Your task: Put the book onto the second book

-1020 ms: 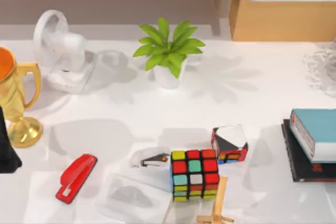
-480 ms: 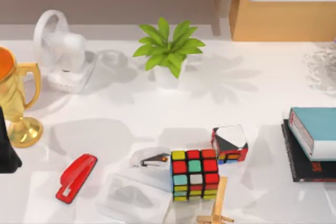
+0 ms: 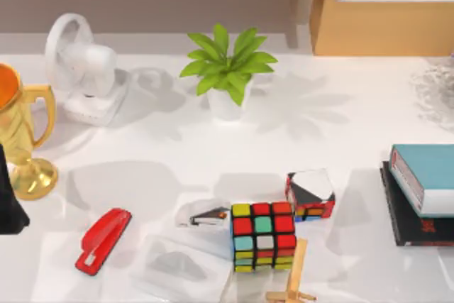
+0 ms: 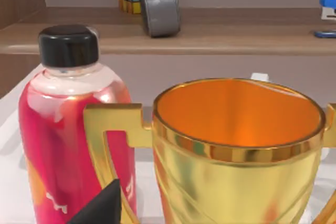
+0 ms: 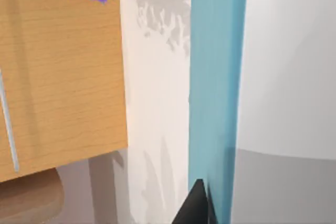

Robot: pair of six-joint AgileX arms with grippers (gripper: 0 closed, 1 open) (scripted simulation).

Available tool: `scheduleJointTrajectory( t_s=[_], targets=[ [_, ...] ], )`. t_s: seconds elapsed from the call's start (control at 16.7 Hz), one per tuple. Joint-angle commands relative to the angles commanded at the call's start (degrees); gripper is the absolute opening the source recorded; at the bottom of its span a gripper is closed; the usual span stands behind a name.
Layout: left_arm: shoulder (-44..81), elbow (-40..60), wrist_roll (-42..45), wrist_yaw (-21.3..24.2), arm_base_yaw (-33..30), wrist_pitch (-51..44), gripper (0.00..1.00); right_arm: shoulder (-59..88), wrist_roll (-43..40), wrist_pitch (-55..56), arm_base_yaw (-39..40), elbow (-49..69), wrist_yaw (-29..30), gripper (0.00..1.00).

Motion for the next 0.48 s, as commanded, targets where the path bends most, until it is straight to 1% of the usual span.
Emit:
scheduleJointTrajectory(
  t_s=[0.48],
  targets=[
    [0.00, 0.00, 0.00, 0.00, 0.00, 0.00, 1.00, 0.00, 0.00, 0.00, 0.00, 0.00, 0.00, 0.83]
  ],
)
